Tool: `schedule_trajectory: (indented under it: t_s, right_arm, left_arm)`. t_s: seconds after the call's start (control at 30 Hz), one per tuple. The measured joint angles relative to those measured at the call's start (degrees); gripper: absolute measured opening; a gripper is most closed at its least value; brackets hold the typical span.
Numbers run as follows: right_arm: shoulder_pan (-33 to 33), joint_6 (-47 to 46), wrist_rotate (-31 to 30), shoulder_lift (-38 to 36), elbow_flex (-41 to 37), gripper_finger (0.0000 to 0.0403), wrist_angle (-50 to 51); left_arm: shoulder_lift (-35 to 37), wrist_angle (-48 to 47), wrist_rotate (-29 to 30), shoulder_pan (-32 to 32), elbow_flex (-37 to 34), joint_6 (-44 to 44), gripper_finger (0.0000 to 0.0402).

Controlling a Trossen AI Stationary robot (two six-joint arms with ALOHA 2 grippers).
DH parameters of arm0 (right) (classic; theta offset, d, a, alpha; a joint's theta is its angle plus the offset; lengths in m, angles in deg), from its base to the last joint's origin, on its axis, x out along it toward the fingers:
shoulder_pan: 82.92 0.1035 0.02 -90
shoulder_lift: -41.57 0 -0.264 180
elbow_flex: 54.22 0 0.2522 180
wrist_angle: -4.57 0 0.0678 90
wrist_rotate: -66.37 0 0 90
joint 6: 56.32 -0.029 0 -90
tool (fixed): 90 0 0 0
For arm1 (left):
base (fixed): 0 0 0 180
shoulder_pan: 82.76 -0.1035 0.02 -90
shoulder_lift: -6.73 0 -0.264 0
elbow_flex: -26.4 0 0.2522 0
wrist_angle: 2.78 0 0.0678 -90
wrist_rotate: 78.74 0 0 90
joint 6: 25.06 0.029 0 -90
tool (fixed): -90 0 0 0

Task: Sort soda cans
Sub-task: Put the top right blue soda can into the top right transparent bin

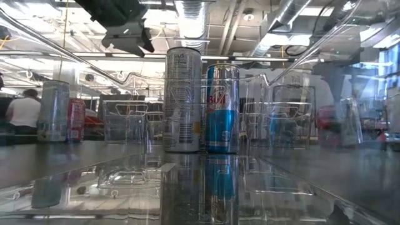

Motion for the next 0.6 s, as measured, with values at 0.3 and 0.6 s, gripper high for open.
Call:
schedule_trajectory:
  t_s: [0.3, 0.6]
  right_arm:
    - [0.66, -0.02, 0.09, -0.02, 0.0, 0.027, 2.3]
    - [2.96, -0.04, -0.76, -0.4, 0.04, 0.0205, 1.88]
  left_arm:
    - [0.0, -0.14, -0.29, 0.0, 0.0, -0.01, 0.0238]
    - [0.0, -0.11, -0.79, 0.02, 0.0, -0.19, 0.0238]
